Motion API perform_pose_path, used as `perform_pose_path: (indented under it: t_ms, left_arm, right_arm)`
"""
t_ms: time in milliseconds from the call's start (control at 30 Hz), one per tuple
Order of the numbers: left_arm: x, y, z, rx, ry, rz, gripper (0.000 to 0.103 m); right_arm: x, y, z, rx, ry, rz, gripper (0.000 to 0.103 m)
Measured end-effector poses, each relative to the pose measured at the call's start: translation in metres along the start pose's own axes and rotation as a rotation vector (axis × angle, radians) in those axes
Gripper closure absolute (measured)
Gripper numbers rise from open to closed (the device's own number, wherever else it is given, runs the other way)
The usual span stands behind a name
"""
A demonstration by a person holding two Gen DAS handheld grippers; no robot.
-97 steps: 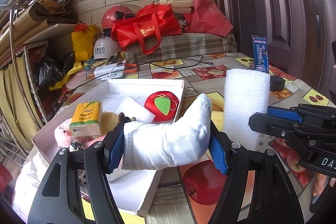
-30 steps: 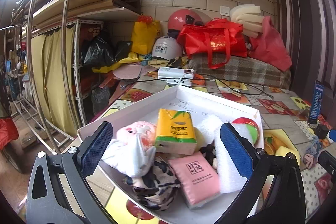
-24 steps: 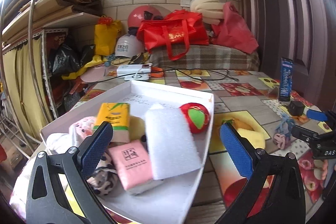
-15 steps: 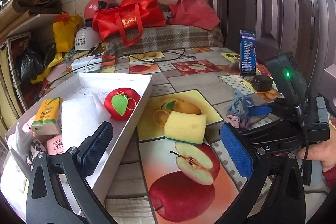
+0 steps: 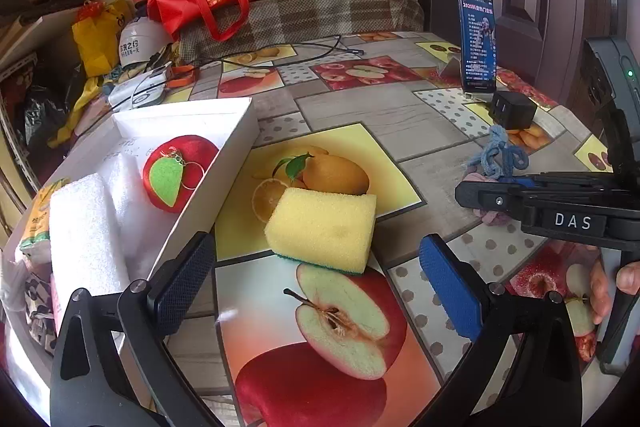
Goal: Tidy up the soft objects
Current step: 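Grasp the blue-and-purple rope toy with the right tool while the left tool grasps the yellow sponge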
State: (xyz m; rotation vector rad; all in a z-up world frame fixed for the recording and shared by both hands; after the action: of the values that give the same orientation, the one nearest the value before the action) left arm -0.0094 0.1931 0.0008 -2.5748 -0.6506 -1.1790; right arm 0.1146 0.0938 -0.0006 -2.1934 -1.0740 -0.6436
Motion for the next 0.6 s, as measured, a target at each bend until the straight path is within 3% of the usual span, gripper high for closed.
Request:
perform_pose_path:
  t_ms: [467,500,567,600]
  left_arm:
    - [0.016,0.014,0.048,0.004,-0.134,0.022,0.002]
    - [0.016,0.015,0.047,0.005,-0.131,0.03,0.005]
    - [0.015,0.017,0.047,-0.002,-0.13,0.039,0.032]
    - [0.015,0.017,0.048,-0.002,-0.133,0.039,0.039]
  right_arm:
    - [-0.001,0.001,-0.001,0.025,0.0,0.02,0.077]
    - [-0.001,0.001,-0.001,0.026,0.0,0.021,0.077]
    - [-0.001,0.001,-0.001,0.028,0.0,0.024,0.076]
    - [-0.001,0.001,-0.001,0.027,0.0,0.023,0.077]
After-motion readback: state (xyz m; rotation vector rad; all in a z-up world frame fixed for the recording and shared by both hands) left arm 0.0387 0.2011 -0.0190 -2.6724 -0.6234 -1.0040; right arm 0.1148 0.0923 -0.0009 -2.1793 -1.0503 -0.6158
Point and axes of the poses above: each gripper's, at about its wrist camera, not at the fingertips, and z roughly the way its jaws point, y to its right, x to its top, the point moved 4 cm from there along z, roughly the way its jaws point, and after that the axes turned 2 degrees about -z, right-handed, at the moved point
